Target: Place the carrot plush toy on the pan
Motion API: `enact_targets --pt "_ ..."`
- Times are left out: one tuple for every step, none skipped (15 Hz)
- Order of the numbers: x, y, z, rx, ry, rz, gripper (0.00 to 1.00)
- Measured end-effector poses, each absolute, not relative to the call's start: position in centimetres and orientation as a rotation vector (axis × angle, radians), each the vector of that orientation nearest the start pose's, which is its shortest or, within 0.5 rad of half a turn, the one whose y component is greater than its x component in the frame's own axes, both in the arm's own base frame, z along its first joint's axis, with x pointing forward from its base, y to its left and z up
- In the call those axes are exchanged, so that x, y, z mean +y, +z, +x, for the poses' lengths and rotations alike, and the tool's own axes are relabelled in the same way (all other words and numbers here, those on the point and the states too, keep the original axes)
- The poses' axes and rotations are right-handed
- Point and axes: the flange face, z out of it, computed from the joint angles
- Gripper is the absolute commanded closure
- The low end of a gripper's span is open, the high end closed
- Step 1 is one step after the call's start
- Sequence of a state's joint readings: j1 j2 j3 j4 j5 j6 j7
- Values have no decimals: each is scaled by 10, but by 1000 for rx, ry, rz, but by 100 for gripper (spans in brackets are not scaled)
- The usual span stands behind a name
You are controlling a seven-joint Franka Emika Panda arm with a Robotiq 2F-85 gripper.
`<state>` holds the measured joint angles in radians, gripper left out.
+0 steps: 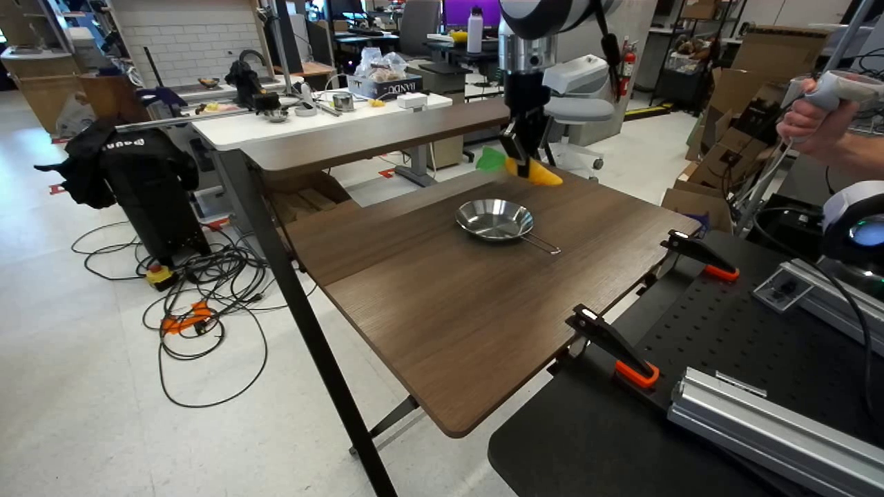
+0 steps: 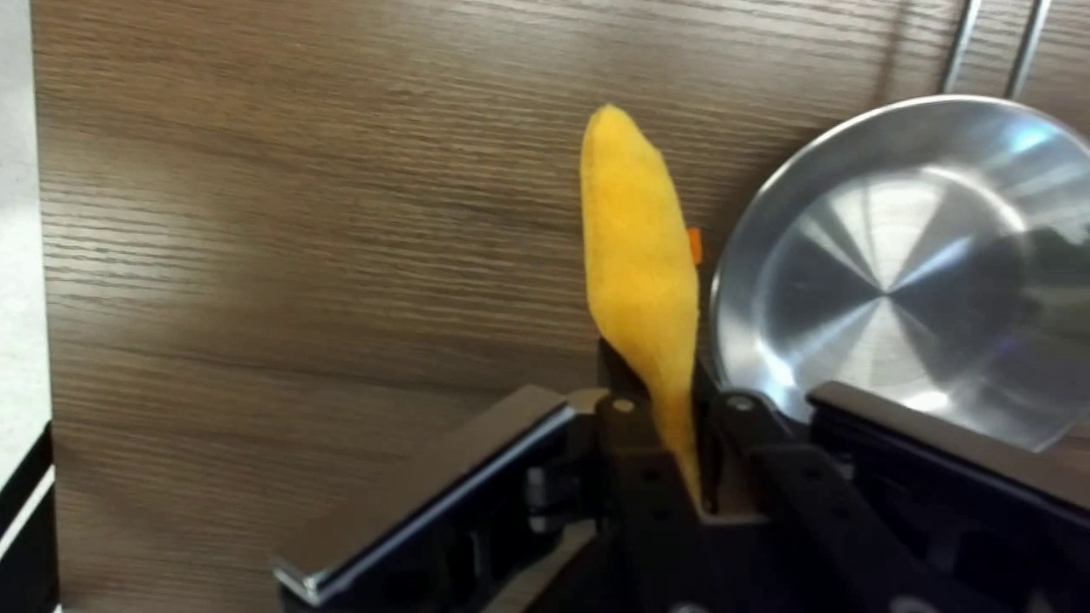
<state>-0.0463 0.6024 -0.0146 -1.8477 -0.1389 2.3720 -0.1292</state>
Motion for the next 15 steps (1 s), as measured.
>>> enact_targets --pt "-30 191 633 -304 140 -3214 97" --pt "-21 191 632 -325 141 -3208 97" --pt "-13 190 631 -345 144 -3203 97" --pt "-6 189 630 -363 147 -3198 97" --pt "1 188 629 -379 152 -3194 97" --pt "7 187 628 -394 155 -3190 97" --pt "13 186 627 -407 158 -3187 97" --pt "17 185 625 -419 163 -3185 63" --pt "21 183 624 -429 167 -3182 62" --pt "24 182 623 -437 172 -3179 55" --pt "27 181 621 -443 177 -3177 49" --pt "28 180 620 -446 183 -3175 40" --pt "29 178 619 -448 189 -3174 34" --pt "29 177 617 -448 194 -3173 27" --pt "29 176 616 -448 198 -3173 19"
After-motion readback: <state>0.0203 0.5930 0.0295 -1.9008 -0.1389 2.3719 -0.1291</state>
